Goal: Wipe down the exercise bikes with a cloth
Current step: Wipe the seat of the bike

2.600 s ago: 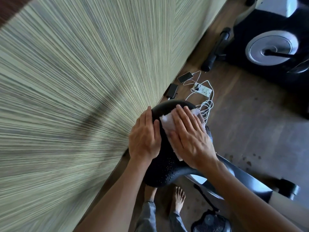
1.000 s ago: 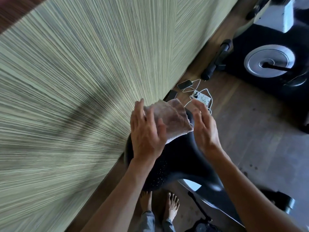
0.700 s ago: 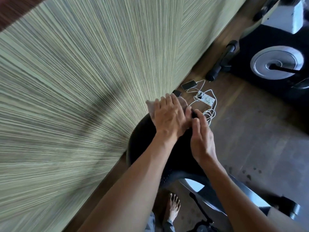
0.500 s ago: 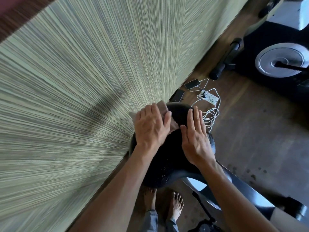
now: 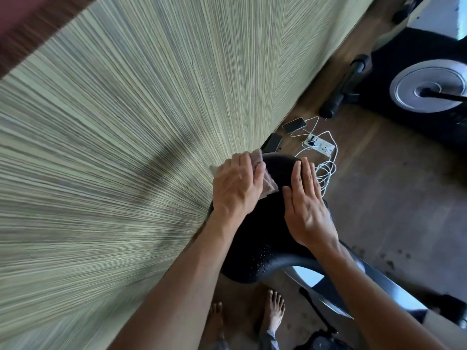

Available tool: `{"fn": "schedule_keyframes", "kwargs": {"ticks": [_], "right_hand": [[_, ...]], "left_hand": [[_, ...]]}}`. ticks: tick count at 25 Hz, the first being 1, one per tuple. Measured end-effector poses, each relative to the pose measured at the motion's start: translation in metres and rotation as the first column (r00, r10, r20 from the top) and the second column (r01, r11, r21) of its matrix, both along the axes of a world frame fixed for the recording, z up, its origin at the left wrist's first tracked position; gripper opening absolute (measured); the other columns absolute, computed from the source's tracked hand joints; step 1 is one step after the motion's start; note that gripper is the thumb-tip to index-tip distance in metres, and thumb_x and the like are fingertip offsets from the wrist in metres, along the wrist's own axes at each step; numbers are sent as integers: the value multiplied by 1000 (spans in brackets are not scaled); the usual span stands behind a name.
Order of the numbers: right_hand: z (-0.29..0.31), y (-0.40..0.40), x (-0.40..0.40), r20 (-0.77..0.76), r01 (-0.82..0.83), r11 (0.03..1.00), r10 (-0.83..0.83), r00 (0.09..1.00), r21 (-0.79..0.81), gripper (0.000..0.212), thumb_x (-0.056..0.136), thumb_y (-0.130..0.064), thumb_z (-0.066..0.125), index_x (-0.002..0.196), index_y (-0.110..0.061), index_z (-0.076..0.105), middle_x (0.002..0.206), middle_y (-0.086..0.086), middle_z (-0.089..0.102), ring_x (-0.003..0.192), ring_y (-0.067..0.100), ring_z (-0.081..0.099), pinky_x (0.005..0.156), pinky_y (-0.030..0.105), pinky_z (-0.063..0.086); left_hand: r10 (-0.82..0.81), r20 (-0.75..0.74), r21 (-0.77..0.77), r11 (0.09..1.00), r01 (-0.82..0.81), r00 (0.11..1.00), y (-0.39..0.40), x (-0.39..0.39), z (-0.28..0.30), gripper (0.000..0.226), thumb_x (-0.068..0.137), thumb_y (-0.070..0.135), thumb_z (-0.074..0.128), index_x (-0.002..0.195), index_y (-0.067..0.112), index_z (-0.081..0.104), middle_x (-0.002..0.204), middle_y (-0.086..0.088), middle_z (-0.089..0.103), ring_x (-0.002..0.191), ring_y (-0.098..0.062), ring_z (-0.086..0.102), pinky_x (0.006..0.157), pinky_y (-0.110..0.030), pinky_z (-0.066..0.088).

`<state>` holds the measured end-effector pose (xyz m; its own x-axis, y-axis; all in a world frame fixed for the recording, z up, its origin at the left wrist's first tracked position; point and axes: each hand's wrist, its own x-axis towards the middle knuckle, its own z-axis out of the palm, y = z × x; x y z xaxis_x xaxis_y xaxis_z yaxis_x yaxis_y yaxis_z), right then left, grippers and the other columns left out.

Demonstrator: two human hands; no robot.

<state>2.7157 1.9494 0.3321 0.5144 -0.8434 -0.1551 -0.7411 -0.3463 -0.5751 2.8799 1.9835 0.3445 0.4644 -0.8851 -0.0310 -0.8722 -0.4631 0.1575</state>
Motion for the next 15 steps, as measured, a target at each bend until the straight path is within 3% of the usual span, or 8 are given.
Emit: {"fn": "schedule_keyframes", "kwargs": {"ticks": [2,5,7,10,12,15], "right_hand": [[0,1,2,-5,17,1000,-17,1000,-19,62,109,-34,21,162,-9,2,170,6,-6,155,13,-14,128,35,1],[-2,-1,2,-11,26,1000,-26,1000,-5,62,109,-32,24,161,-6,1,170,10,-6,156,17,-13,128,38,1],[-1,-1,2,-48,27,1000,-28,998,-15,63,110,-33,24,161,-7,-1,170,8,-8,155,15,-15,128,36,-2],[2,6,6,-147,71,996,-78,986,-50,63,108,-39,18,162,-16,-5,170,1,-13,155,12,-16,126,33,-7],[6,13,13,-197,138,990,-136,971,-4,63,107,-42,16,162,-22,-9,169,-3,-17,154,11,-17,124,36,-8],[7,21,19,-206,192,980,-197,959,-43,62,108,-41,16,162,-20,-7,169,-2,-14,155,11,-14,128,36,-1]], "left_hand": [[-5,55,-18,1000,6,998,21,-13,0,63,106,49,27,141,2,50,135,-15,61,120,-29,60,105,-41,43],[-184,86,-23,982,187,979,19,-13,-3,70,106,47,23,153,-4,35,156,-24,42,141,-34,45,119,-42,33],[-315,14,-10,949,315,949,-1,6,-2,68,107,47,24,155,-1,33,157,-20,42,139,-31,47,115,-43,36],[-308,-101,-29,951,307,946,-13,23,-9,63,108,47,27,152,2,40,146,-14,53,126,-29,57,104,-44,47],[-275,-93,-63,961,270,957,1,24,-11,65,107,46,26,150,0,41,145,-16,53,128,-30,56,107,-43,45],[-306,-70,-105,949,298,949,38,21,-8,65,108,43,26,155,-2,32,158,-22,38,145,-31,41,120,-43,32]]}}
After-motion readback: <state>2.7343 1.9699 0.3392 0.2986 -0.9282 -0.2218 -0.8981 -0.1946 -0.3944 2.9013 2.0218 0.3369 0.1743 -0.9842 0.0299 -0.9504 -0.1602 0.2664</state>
